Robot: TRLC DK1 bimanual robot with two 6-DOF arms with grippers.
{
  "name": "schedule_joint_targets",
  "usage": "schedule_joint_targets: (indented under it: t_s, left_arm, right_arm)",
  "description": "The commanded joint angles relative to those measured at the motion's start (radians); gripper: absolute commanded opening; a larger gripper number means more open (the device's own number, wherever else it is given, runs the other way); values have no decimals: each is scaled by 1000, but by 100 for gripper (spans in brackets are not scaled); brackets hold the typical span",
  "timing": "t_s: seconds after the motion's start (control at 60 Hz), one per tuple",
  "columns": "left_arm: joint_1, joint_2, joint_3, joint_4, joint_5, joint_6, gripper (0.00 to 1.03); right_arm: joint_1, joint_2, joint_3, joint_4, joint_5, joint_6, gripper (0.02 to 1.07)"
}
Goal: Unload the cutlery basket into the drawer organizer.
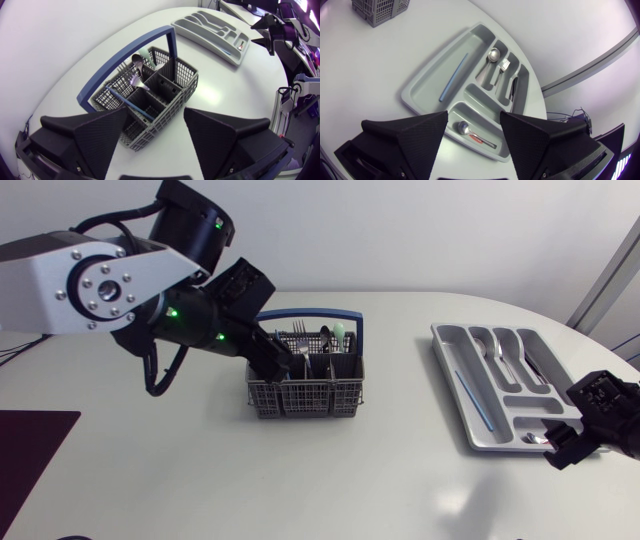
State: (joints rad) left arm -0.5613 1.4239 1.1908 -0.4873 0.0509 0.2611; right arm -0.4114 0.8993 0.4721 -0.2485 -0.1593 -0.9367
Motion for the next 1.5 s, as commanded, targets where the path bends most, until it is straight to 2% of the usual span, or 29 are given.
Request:
schedule_joint_targets:
  t_s: [0.0, 0.117, 0.267, 0.4, 0.533, 0.667, 1.033, 1.183, 1.283, 1.483]
  left_arm:
    - [40, -39, -57, 12, -2, -14, 80]
    - [70, -60, -108, 50, -2, -16, 80]
    - [89, -63, -166, 125, 0, -102, 79]
    - [58, -36, -181, 179, 0, -177, 77]
    - [29, 21, -174, 225, -3, -232, 77]
    - [-2, 89, -174, 306, -79, -260, 77]
    - [-26, 230, -171, 533, -266, -347, 77]
    - [-37, 256, -161, 579, -321, -368, 76]
    - [-43, 265, -168, 619, -349, -384, 69]
    - [-69, 293, -165, 658, -410, -395, 65]
  right_arm:
    - [71, -16, 33, -41, 20, 101, 78]
    - [164, -19, 42, -64, 53, 174, 78]
    - [310, -14, 42, -67, 139, 268, 78]
    - [416, 6, 42, -60, 208, 328, 78]
    - [476, 26, 48, -57, 237, 371, 78]
    - [513, 55, 48, -46, 257, 403, 78]
    - [536, 115, 45, -8, 265, 421, 78]
    - [531, 124, 34, 12, 265, 411, 78]
    - [526, 124, 28, 18, 265, 403, 78]
    - [507, 119, 8, 38, 261, 378, 78]
